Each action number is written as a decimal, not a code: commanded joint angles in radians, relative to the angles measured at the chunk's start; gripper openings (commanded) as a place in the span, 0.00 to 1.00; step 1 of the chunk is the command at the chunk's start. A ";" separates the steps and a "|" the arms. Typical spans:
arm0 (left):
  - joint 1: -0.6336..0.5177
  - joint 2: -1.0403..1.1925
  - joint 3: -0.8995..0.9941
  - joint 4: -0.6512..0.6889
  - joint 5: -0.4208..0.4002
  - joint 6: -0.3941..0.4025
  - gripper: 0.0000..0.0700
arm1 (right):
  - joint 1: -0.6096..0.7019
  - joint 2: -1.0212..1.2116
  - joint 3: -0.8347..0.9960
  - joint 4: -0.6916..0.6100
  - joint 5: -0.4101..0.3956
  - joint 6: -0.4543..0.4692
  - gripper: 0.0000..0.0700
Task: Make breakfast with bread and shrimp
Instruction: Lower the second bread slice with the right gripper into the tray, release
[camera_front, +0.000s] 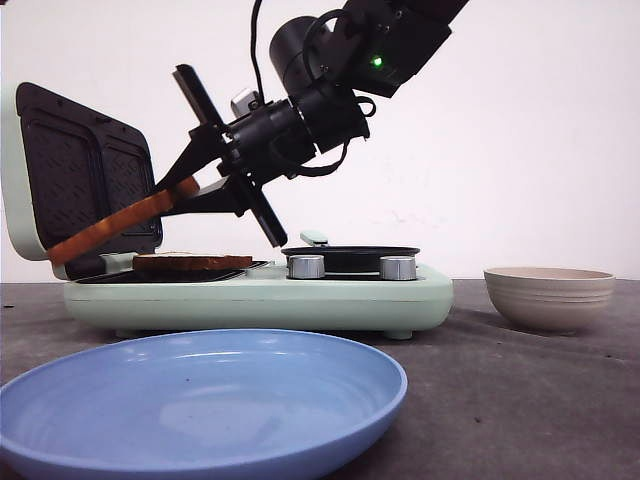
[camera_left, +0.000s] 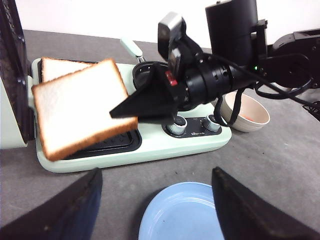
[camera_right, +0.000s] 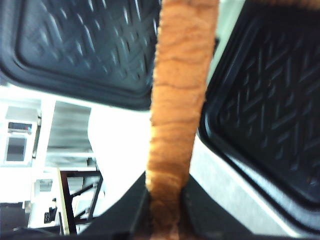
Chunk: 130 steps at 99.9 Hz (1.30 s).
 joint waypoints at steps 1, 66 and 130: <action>0.000 0.001 0.002 0.018 -0.005 -0.008 0.52 | 0.011 0.028 0.027 -0.014 0.017 -0.020 0.00; 0.000 0.001 0.002 0.018 -0.005 -0.013 0.52 | 0.017 0.028 0.027 -0.096 0.211 -0.049 0.00; 0.000 0.001 0.002 0.018 -0.005 -0.011 0.52 | 0.014 0.028 0.027 -0.161 0.313 -0.130 0.31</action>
